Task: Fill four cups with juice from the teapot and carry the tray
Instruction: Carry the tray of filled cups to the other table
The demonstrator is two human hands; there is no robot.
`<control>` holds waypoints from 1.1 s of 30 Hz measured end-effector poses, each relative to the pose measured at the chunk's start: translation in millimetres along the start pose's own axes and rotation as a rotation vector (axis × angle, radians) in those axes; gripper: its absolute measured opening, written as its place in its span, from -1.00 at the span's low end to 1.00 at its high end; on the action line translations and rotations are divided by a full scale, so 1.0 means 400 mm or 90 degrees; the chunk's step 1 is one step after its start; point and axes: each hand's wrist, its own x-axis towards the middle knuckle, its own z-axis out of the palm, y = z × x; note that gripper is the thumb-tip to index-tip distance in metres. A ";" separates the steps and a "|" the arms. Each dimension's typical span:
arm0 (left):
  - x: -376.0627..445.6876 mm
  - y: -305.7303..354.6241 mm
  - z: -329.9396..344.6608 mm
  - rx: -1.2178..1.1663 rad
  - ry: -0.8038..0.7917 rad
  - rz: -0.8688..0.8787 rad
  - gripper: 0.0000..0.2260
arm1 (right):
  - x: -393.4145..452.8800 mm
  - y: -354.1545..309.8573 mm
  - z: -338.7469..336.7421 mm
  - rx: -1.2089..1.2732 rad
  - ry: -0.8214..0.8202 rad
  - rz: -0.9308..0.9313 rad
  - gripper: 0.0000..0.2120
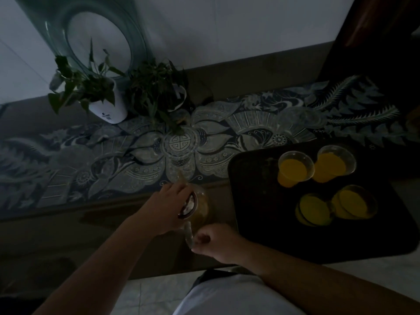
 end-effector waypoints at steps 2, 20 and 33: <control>-0.013 0.022 -0.003 0.002 -0.003 -0.037 -0.15 | -0.033 0.011 -0.032 -0.001 0.023 0.005 -0.86; 0.133 0.451 0.031 -0.384 0.215 -0.216 -0.38 | -0.417 0.263 -0.617 -0.109 0.426 0.055 -0.61; 0.278 0.481 0.142 -0.428 0.118 -0.460 -0.27 | -0.282 0.638 -0.791 -0.329 0.370 0.342 -0.24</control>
